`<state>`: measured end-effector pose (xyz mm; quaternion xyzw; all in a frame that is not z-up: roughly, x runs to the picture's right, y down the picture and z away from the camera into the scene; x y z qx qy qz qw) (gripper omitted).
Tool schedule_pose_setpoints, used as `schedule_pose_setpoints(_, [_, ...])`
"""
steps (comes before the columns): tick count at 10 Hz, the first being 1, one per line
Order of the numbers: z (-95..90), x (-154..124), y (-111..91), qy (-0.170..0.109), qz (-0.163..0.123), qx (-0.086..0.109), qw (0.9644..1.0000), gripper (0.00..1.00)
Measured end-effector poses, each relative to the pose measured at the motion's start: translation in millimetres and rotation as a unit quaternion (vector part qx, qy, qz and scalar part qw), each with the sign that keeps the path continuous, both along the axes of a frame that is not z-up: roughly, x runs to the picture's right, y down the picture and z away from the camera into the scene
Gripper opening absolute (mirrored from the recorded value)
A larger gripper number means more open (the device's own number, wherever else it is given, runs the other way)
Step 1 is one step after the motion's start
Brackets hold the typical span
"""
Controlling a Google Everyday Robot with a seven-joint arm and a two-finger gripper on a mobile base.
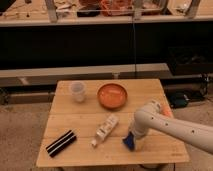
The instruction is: Place the white sponge in the ceramic bowl
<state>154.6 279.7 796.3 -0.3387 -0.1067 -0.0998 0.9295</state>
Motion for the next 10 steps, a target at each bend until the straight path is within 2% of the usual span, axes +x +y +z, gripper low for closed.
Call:
schedule_pose_setpoints(2, [1.8, 1.6, -0.5, 0.000, 0.003, -0.001, 1.0000, 0.73])
schedule_pose_setpoints(3, [2.6, 2.7, -1.0, 0.001, 0.005, -0.001, 1.0000, 0.78])
schedule_pose_setpoints(6, [5.8, 3.5, -2.2, 0.001, 0.007, -0.002, 1.0000, 0.80])
schedule_pose_setpoints(7, [6.3, 3.6, -2.8, 0.002, 0.008, -0.001, 1.0000, 0.75])
schedule_pose_setpoints(10, [5.8, 4.6, -5.8, 0.005, 0.012, 0.001, 0.9999, 0.47])
